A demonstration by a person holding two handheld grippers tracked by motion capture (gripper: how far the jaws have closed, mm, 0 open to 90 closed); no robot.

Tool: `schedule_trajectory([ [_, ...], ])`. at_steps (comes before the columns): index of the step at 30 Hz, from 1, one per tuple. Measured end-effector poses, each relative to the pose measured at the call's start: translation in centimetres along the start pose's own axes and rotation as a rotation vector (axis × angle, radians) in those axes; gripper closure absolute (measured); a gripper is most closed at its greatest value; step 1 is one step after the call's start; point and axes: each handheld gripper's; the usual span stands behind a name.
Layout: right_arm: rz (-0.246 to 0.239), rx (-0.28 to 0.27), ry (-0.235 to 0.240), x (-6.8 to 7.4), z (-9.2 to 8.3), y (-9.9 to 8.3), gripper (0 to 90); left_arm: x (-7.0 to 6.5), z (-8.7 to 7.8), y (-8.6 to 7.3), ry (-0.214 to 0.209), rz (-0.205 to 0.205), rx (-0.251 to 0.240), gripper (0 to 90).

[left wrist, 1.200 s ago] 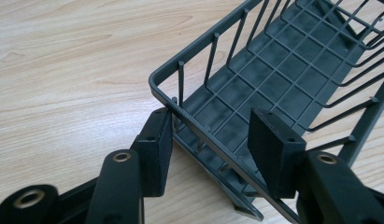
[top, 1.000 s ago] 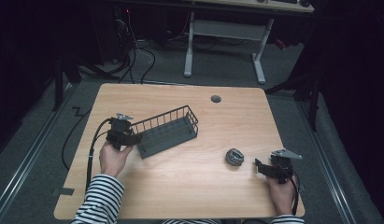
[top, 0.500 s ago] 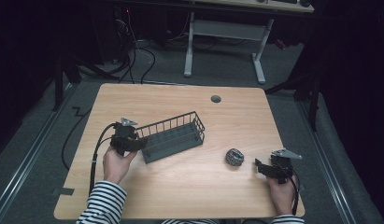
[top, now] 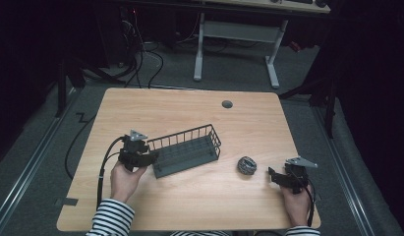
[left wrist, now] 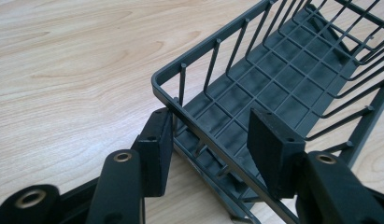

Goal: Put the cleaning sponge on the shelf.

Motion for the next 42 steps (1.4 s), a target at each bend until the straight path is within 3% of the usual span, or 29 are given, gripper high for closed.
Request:
schedule_trajectory([
  [12, 0.000, 0.000, 0.000, 0.0, 0.0, 0.0, 28.4, -1.6, 0.1, -0.7, -0.037, 0.010, -0.021, 51.3],
  [20, 0.001, 0.000, 0.000, 0.0, 0.0, 0.0, 28.4, -1.9, 0.1, -0.8, -0.053, 0.010, -0.021, 50.7],
  [25, 0.001, 0.000, 0.000, 0.0, 0.0, 0.0, 28.4, -2.2, -0.3, -0.6, -0.044, 0.014, -0.044, 28.1],
  [32, 0.001, 0.000, 0.000, 0.0, 0.0, 0.0, 28.4, -1.9, -1.6, -0.4, -0.070, 0.009, -0.090, 22.8],
  [42, 0.001, 0.000, 0.000, 0.0, 0.0, 0.0, 28.4, -0.4, -3.7, -1.0, -0.044, -0.005, -0.147, 25.0],
])
Point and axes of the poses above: each handheld gripper's, and its own axes: z roughly forward along the jaws, y roughly out of its top, x roughly to its left, and after that the axes turned 9 degrees about -y, right-handed
